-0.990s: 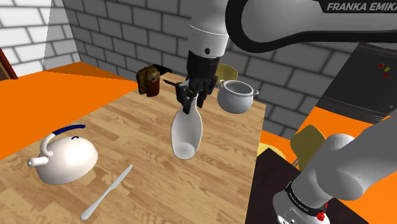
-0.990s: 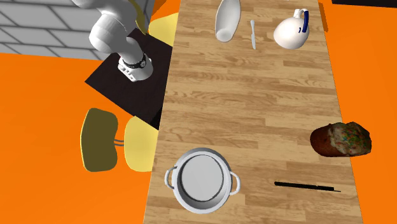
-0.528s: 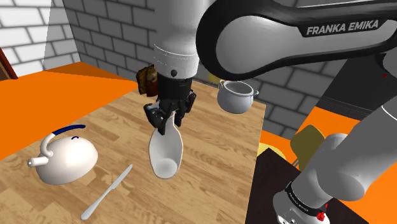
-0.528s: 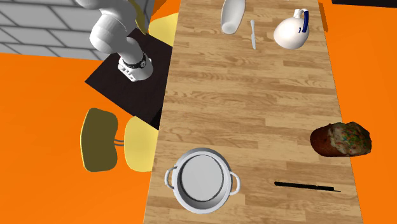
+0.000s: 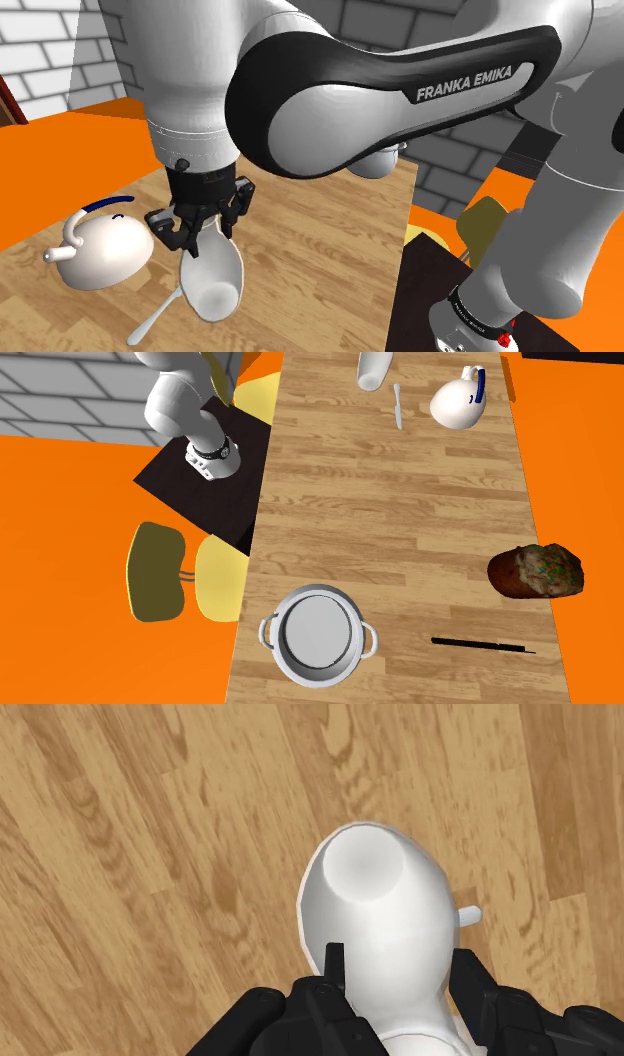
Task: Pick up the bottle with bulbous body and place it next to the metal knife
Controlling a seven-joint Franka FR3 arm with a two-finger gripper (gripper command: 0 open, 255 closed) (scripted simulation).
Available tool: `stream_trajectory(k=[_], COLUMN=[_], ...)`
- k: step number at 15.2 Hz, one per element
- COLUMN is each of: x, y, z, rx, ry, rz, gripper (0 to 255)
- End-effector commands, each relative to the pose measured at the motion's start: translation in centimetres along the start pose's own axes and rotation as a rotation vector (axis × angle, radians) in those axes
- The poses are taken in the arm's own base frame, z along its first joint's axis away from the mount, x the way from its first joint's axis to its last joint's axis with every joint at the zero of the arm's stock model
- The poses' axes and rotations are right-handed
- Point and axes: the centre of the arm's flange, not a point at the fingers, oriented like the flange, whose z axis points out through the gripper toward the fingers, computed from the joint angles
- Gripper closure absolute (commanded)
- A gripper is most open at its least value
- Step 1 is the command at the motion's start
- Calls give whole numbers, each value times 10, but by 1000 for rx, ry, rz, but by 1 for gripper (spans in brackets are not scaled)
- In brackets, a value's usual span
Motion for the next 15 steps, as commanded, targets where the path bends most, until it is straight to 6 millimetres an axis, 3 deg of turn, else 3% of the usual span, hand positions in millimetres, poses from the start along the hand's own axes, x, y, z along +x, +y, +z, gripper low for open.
stream_trajectory(k=[1,5,15], x=[2,2,-2], y=[-23,-70,-69], z=[9,24,77], rx=[0,0,0], ry=[1,1,1], rz=[2,2,2], gripper=[255,255,255])
